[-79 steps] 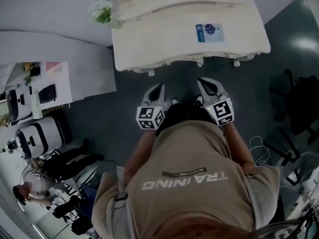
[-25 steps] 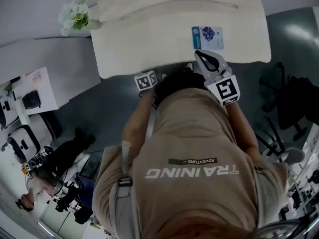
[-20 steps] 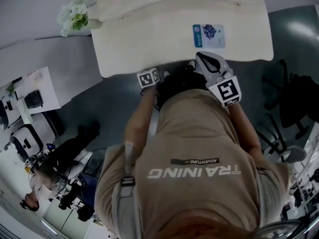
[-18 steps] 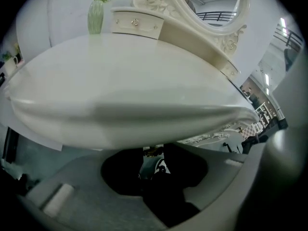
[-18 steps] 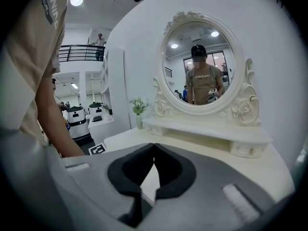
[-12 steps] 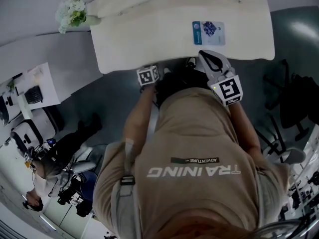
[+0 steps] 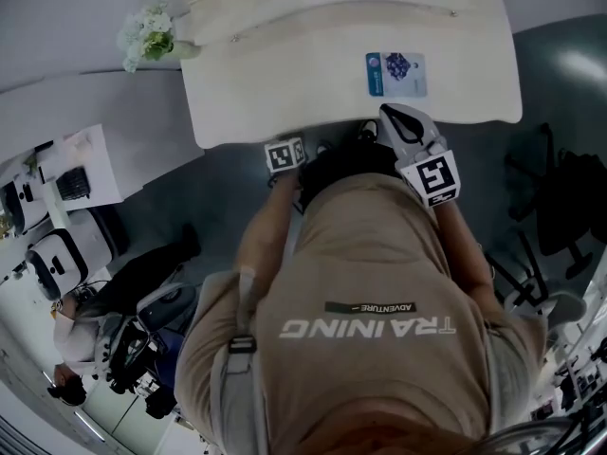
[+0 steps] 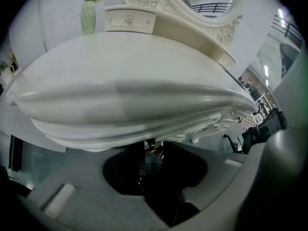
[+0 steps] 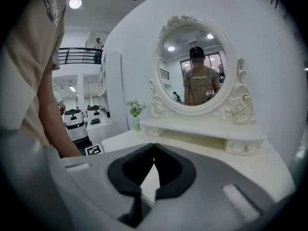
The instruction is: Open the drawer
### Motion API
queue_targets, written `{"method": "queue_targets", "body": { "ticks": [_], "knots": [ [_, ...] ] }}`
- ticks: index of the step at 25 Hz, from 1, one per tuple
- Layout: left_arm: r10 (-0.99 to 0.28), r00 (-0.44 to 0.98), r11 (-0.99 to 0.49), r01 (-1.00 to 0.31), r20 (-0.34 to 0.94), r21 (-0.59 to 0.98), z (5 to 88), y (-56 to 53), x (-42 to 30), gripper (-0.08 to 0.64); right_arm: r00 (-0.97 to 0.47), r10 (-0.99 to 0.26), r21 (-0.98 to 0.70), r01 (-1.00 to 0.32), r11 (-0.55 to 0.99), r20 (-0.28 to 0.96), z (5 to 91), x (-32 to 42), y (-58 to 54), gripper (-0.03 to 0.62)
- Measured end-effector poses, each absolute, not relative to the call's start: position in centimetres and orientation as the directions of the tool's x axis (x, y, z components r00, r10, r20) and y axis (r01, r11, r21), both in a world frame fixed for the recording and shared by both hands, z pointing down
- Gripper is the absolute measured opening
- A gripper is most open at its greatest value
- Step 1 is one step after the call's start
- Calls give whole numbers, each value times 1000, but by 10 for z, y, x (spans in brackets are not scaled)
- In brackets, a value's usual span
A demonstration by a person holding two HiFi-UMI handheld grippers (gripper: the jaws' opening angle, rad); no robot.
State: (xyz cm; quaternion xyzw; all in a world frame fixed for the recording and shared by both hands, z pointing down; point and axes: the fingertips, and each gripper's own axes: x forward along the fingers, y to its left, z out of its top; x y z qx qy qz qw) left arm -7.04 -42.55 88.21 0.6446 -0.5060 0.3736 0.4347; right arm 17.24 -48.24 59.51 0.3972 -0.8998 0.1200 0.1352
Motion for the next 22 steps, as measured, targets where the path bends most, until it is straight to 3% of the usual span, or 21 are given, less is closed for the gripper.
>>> {"method": "queue_targets", "body": {
  "ticks": [15,22],
  "knots": [
    [-325,262,-130,-964,909,231,878,-358,-79,131,-636,-675,-61,-743,666,374,575,120,-418,3],
    [-322,234,-140,-970,917,199,877,-318,-92,130,-551,-725,-28,-803,595,413,561,126,-360,3]
  ]
}}
